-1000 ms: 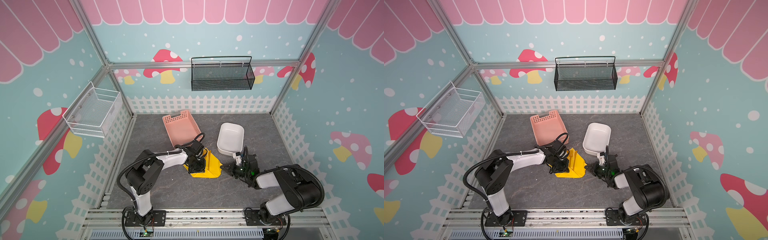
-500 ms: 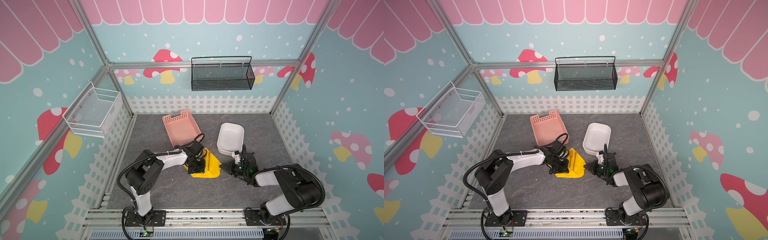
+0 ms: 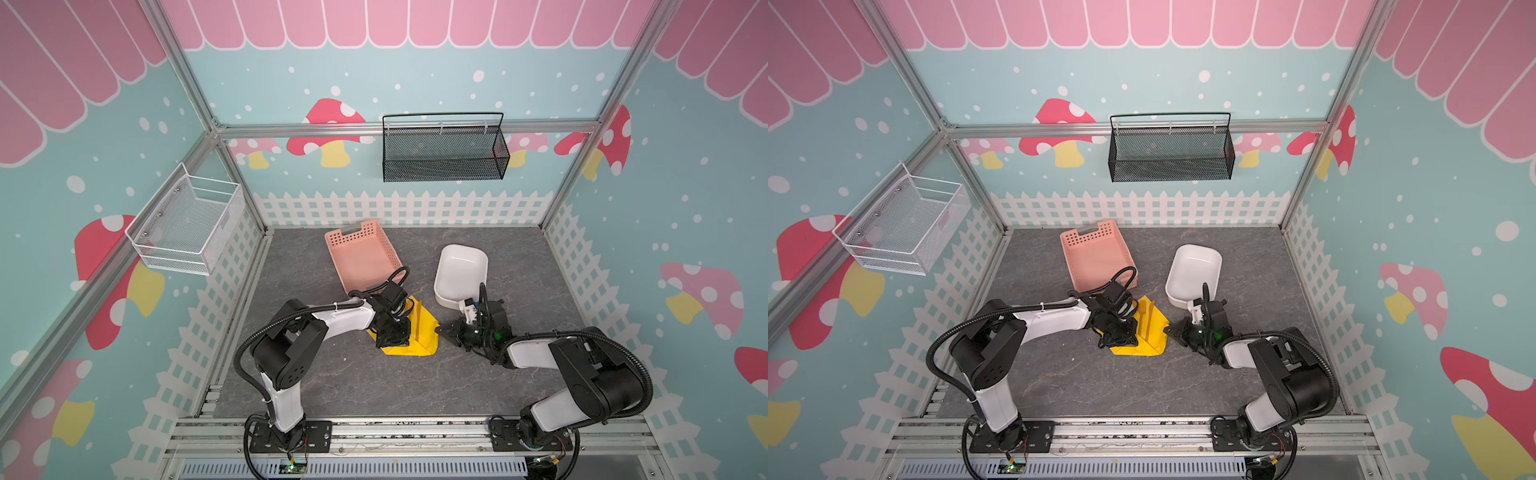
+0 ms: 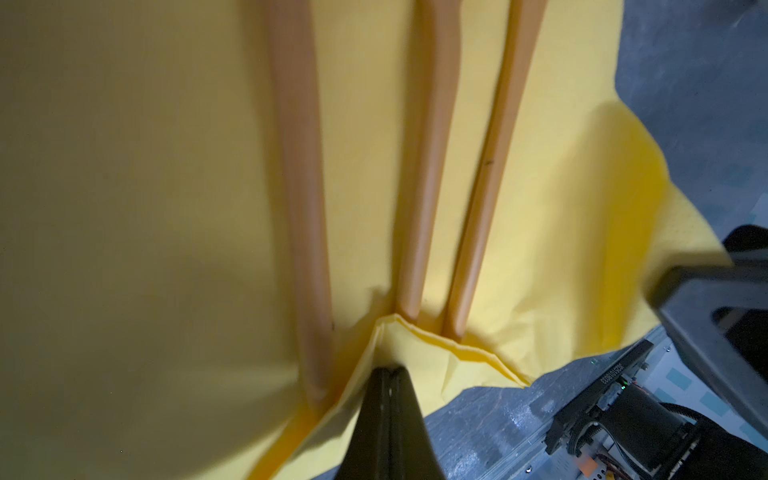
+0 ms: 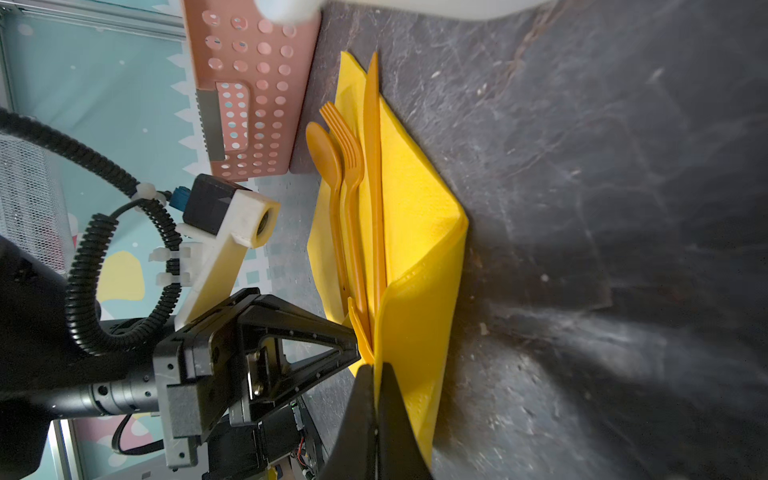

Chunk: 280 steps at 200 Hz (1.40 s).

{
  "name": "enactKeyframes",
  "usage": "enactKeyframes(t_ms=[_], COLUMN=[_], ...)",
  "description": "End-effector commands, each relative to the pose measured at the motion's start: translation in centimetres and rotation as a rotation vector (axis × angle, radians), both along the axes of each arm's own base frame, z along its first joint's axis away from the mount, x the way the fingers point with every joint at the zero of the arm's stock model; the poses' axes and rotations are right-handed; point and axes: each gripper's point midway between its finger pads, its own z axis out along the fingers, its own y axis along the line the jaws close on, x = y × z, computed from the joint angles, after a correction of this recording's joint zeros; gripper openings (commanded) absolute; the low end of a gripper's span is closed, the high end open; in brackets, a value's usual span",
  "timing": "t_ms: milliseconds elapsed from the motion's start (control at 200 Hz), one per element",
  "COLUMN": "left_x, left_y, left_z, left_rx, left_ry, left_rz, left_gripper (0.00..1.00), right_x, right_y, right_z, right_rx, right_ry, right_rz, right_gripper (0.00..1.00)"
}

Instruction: Place the utensils on the paper napkin and roll it up

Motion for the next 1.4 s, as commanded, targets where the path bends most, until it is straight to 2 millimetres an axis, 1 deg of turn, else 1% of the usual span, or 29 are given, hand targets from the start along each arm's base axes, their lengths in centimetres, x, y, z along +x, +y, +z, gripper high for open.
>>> enactKeyframes(t_ms=[0, 205, 375, 545, 796, 1036, 1206, 1396], left_x=[-0.3, -0.3, -0.5, -0.5, -0.5, -0.5, -0.5, -0.4], left_y=[0.2, 0.2, 0.1, 0.1, 0.0, 0.0, 0.0, -0.1], left_z=[-0.7, -0.8, -1.0, -1.0, -1.2, -1.3, -1.3, -1.4], left_rx=[0.011, 0.009, 0.008, 0.01, 0.008, 0.008, 0.007, 0.008], left_ry=[0.021, 0.029, 0.039, 0.036, 0.044, 0.046, 0.048, 0.049], left_rz=[0.0, 0.0, -0.005, -0.003, -0.006, -0.007, -0.008, -0.006], left_gripper=[0.01, 0.02, 0.01, 0.02, 0.02, 0.02, 0.01, 0.01], right_x=[0.6, 0.7, 0.7, 0.9, 1.0, 0.5, 0.4, 0.0], right_y=[0.5, 1.3, 2.2, 3.5, 5.8, 7.6, 8.0, 8.6], right_z=[1.0, 1.6, 1.7, 2.2, 2.3, 2.1, 2.0, 2.5], right_rx=[0.005, 0.013, 0.017, 0.03, 0.05, 0.072, 0.084, 0.104], right_ry=[-0.011, -0.02, -0.02, -0.03, -0.032, -0.019, -0.019, -0.034], right_rz=[-0.009, 0.006, 0.025, 0.052, 0.105, 0.149, 0.17, 0.205], right_gripper=[0.01, 0.01, 0.0, 0.01, 0.0, 0.0, 0.0, 0.0])
